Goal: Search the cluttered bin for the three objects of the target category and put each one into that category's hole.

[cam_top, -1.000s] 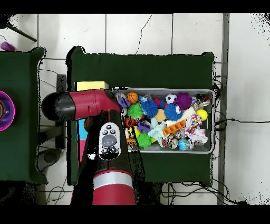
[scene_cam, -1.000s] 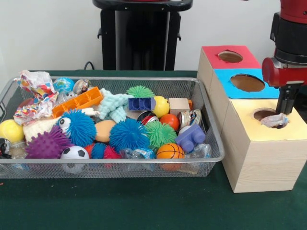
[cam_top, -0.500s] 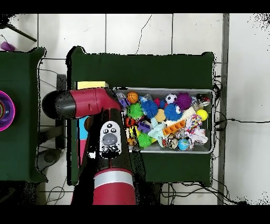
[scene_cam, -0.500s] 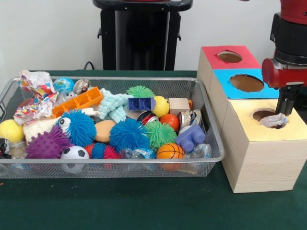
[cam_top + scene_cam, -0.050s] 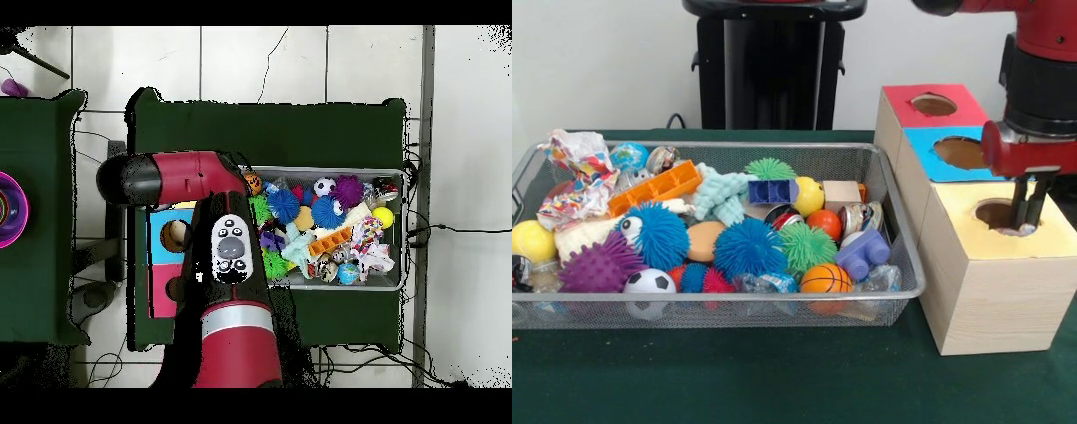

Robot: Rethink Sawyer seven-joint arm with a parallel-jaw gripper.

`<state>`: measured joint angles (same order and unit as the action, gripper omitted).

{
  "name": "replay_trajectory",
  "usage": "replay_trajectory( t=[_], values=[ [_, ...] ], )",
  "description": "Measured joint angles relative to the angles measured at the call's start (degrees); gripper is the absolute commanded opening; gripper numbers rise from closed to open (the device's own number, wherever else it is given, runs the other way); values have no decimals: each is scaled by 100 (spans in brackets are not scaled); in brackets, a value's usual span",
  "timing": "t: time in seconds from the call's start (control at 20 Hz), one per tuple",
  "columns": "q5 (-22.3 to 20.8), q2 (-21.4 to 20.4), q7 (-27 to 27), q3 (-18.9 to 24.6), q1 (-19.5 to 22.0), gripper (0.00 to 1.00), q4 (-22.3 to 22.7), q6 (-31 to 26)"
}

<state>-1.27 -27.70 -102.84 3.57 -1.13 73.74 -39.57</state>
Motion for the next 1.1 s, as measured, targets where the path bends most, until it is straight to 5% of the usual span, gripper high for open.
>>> replay_trajectory(
  t=[0.75,1.1],
  values=[
    [-160,206,-1,662,634,0,31,18],
    [-354,-169,1,710,682,0,408,1]
  ],
)
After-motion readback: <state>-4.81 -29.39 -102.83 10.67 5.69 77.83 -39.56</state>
